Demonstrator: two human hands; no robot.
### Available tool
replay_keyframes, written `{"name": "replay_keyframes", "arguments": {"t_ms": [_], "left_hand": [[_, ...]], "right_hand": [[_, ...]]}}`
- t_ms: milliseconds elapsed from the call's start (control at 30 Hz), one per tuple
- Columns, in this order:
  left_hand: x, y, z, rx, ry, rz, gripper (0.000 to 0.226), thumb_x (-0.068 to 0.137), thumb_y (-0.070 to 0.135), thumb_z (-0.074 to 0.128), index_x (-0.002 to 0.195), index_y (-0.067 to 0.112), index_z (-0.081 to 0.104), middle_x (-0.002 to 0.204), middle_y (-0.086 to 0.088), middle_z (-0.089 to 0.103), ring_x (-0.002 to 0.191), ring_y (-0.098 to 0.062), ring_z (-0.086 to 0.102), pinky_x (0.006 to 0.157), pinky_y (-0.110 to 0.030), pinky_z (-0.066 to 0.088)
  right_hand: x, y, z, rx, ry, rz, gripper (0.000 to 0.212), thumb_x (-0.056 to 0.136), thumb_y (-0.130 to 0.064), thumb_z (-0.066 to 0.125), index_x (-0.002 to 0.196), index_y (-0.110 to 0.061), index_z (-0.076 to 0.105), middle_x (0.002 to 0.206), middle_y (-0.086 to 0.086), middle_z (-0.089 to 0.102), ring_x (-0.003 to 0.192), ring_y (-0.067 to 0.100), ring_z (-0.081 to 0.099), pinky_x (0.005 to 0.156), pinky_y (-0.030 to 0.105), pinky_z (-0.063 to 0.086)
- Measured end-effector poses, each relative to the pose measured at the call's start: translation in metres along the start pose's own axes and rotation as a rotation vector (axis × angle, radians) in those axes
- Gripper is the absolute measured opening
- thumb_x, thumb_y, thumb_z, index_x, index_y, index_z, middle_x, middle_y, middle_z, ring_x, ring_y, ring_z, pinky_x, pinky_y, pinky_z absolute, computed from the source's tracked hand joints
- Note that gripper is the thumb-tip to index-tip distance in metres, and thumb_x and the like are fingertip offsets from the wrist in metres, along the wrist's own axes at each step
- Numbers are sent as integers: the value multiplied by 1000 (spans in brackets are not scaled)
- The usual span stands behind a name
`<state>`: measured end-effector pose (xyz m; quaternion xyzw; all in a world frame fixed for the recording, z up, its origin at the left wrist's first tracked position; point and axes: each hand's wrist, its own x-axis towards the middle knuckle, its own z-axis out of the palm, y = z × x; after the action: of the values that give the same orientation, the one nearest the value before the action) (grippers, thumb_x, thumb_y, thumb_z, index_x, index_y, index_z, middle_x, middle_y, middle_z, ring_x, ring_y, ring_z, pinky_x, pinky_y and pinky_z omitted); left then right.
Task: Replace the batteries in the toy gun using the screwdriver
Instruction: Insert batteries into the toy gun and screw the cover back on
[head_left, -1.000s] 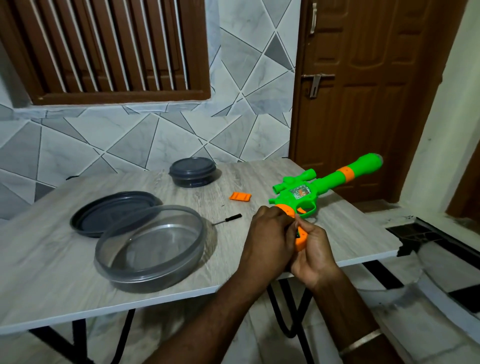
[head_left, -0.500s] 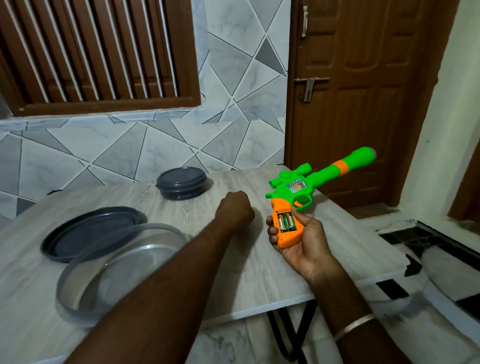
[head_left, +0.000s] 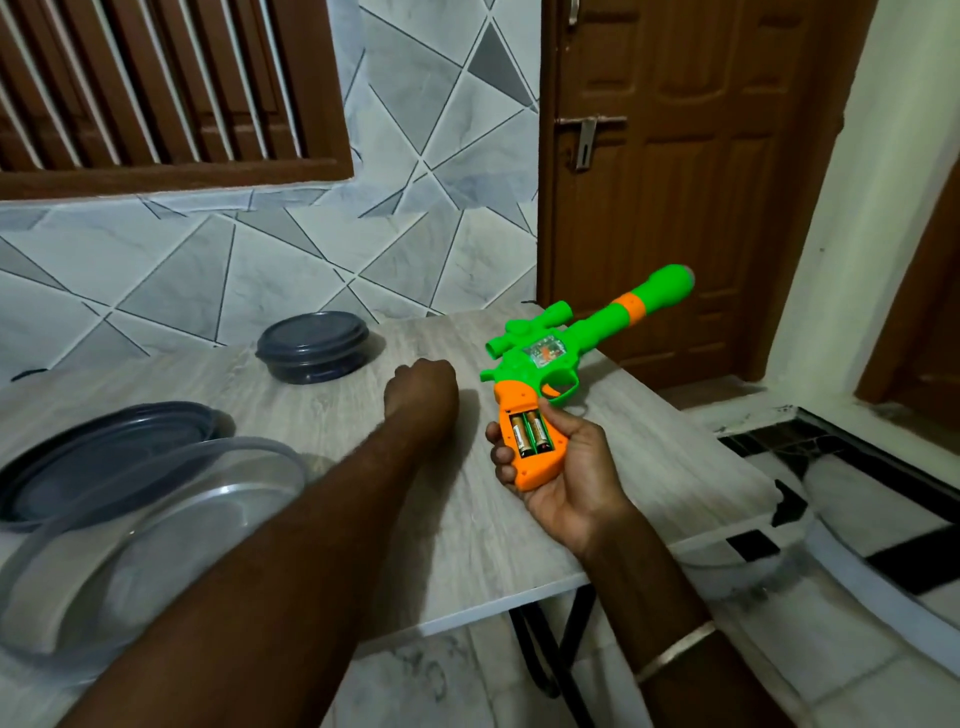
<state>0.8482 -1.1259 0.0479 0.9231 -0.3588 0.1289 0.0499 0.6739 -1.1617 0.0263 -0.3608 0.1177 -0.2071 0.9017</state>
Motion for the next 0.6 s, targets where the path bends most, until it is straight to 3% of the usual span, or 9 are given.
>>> {"name": "replay_keyframes", "arguments": {"t_ms": [167,333,400,467,533,600], "left_hand": [[-11,8,-14,-173,239,-30,18,95,14,54,103,8,70,97,-15,69,88,-32,65,66,-34,45],[-53,5,-32,-734,445,47,22,91,28,66,76,13,68,70,-5,68,68,-25,64,60,-34,49],[-78,2,-35,-1083,389,5,14,84,25,76,77,13,71,71,-4,69,71,-24,69,67,-36,58],[-105,0,-37,-1438,293,-82,15,77,18,82,85,10,73,78,-17,71,81,-38,73,74,-48,63],[-128,-3,-36,-1635,216,-147,20,80,9,82,96,6,71,86,-28,72,87,-48,72,79,-56,62],[-145,-7,-35,-1745,165,-191,25,83,4,79,106,7,70,87,-29,73,86,-47,73,81,-56,61]], "right_hand": [[-3,-2,3,20,39,-39,38,99,-36,43,107,-4,62,80,15,64,55,18,55,45,22,44],[-7,-1,6,7,77,-83,34,97,-35,47,106,-5,62,78,14,63,53,17,55,44,21,43],[-11,-1,10,-8,82,-98,33,98,-35,48,99,-5,63,78,15,63,52,17,56,43,21,42],[-14,0,14,-37,92,-112,32,97,-34,50,99,-6,64,76,14,64,51,18,56,42,21,43],[-17,2,16,-80,112,-114,32,96,-35,53,105,-7,64,73,12,64,49,18,57,41,21,44],[-21,7,18,-140,113,-112,36,95,-38,55,111,-7,63,74,13,64,50,18,58,41,22,45]]}}
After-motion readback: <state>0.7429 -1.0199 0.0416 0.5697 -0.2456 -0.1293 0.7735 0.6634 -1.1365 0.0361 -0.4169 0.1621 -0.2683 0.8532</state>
